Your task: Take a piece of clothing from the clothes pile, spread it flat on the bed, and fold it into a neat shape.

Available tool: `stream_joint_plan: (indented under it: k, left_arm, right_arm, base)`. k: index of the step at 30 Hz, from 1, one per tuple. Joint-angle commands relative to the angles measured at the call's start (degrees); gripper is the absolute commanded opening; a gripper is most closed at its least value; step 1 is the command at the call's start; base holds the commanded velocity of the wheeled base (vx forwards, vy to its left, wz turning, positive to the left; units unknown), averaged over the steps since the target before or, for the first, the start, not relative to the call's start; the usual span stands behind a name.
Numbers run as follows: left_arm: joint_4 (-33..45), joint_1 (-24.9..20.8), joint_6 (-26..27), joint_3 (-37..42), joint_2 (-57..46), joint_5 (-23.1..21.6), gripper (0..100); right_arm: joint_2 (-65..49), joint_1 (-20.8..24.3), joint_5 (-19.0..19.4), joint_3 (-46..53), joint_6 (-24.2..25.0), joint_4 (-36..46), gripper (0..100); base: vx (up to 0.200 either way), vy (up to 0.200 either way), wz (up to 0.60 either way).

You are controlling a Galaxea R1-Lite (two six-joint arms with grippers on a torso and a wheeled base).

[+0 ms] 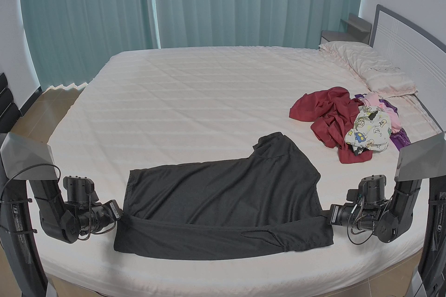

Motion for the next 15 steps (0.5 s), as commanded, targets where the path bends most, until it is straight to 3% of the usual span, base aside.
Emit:
stream_joint_plan:
  k: [1, 6, 15]
  left_arm:
    - [3.08, 0.07, 0.10, 0.17, -5.64, -0.08, 0]
    - [12.48, 0.16, 0.36, -1.32, -10.13, -0.25, 0]
    - [18.63, 2.54, 0.36, -4.58, -10.13, -0.34, 0]
  right_arm:
    - [-0.46, -0.27, 0.01, 0.17, 0.01, -0.35, 0]
    - [-0.37, -0.36, -0.17, -0.36, 0.27, -2.64, 0]
    - [-0.20, -0.36, -0.34, -0.88, 0.36, -3.43, 0]
  base:
    - [0.000, 0.000, 0.00]
    - [0.000, 0.000, 0.00]
    - [0.000, 0.000, 0.00]
